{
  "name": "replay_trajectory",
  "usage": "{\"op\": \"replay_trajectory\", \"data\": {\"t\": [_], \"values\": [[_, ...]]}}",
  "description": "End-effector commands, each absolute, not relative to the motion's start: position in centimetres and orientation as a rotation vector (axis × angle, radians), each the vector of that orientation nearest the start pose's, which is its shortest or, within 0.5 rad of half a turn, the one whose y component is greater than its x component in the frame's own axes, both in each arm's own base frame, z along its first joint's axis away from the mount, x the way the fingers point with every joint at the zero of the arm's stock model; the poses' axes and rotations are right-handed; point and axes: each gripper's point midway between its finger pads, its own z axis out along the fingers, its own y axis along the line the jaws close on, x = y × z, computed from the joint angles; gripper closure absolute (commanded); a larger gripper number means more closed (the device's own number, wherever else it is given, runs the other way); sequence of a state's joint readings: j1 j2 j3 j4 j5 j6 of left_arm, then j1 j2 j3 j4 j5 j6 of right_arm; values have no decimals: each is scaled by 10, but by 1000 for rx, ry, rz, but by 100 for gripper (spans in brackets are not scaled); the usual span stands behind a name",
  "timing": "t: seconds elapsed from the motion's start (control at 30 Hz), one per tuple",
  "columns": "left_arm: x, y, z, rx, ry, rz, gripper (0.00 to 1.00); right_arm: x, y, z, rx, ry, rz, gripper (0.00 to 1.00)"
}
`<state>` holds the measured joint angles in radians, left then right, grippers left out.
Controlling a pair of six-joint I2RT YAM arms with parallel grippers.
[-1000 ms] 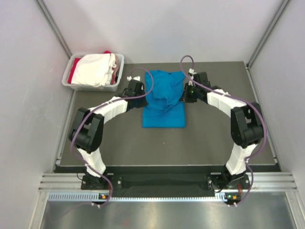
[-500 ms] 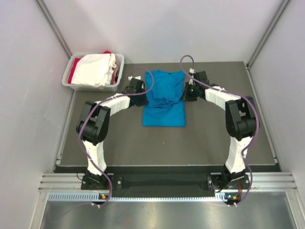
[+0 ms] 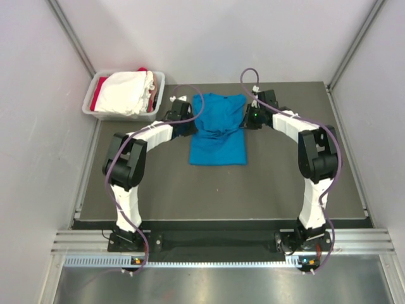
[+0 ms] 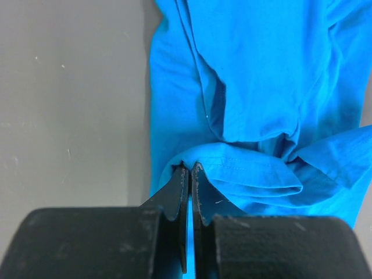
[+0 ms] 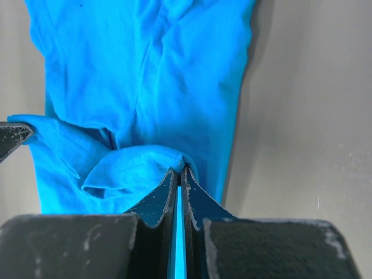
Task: Fold and stack the t-shirts
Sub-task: Fold the tshirt
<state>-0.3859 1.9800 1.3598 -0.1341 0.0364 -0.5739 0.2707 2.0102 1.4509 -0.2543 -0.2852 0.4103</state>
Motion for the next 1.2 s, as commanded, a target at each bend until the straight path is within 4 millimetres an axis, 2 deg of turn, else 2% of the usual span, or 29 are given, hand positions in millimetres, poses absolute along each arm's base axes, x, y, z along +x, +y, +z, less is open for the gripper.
{"op": "replay_trajectory", "data": {"t": [0.0,0.03,0.07,0.13,0.17,0.2,0.23,0.27,0.3,0.33,0.37,0.4,0.43,0.47,0.5,0.53,0.57,0.6,0.63,0.67,0.7,0.73,0.8,0.83,0.87,0.93,1.07,1.13,1.17], "values": [[487,-225,76,-210,2317,-533,100,493,198,81,11,2405,650,100],[488,-225,77,-207,2319,-533,100,493,198,81,8,2408,648,98],[488,-225,77,-192,2323,-532,100,492,198,79,3,2417,648,87],[492,-225,86,-183,2312,-520,93,494,198,85,-18,2406,640,77],[494,-223,94,-164,2301,-508,80,495,197,96,-26,2385,637,64],[496,-222,101,-154,2292,-502,45,497,196,103,-35,2371,633,57],[501,-223,117,-140,2266,-509,33,497,196,111,-47,2358,633,51],[497,-222,128,-118,2267,-502,25,496,197,131,-59,2324,641,36],[496,-221,138,-109,2260,-501,3,493,198,141,-63,2307,658,26],[493,-219,146,-110,2257,-494,2,489,199,149,-64,2295,675,20],[485,-216,165,-110,2234,-503,2,479,203,163,-82,2261,694,10],[478,-214,173,-114,2223,-514,2,473,204,169,-89,2248,700,6],[464,-210,166,-126,2245,-517,2,465,206,187,-84,2210,716,5],[453,-208,191,-157,2195,-558,2,455,211,180,-86,2211,737,5],[447,-208,198,-176,2162,-593,2,446,221,184,-78,2198,805,5],[428,-202,176,-208,2207,-593,2,438,229,194,-87,2166,853,5],[415,-201,192,-254,2169,-645,2,429,245,191,-107,2144,905,7],[405,-200,189,-274,2165,-670,2,423,255,192,-111,2130,950,7],[390,-198,169,-289,2186,-682,2,425,270,203,-99,2062,1020,7],[379,-199,179,-303,2149,-732,2,415,286,196,-114,2063,1069,7],[371,-200,176,-303,2145,-760,2,412,297,194,-117,2056,1118,7],[360,-198,160,-306,2160,-770,2,415,310,191,-91,2033,1183,7],[347,-196,160,-320,2155,-792,4,410,330,183,-63,2048,1264,9],[338,-192,147,-330,2177,-785,4,412,339,171,-60,2057,1282,9],[333,-190,151,-336,2165,-790,4,409,350,167,-61,2070,1300,10],[324,-181,142,-364,2173,-757,4,407,358,149,-28,2125,1285,10],[311,-167,145,-378,2162,-705,3,401,369,131,-19,2167,1190,7],[310,-164,145,-379,2161,-688,3,406,368,116,-25,2193,1143,7],[310,-164,147,-376,2155,-690,3,413,369,119,-29,2182,1134,7]]}}
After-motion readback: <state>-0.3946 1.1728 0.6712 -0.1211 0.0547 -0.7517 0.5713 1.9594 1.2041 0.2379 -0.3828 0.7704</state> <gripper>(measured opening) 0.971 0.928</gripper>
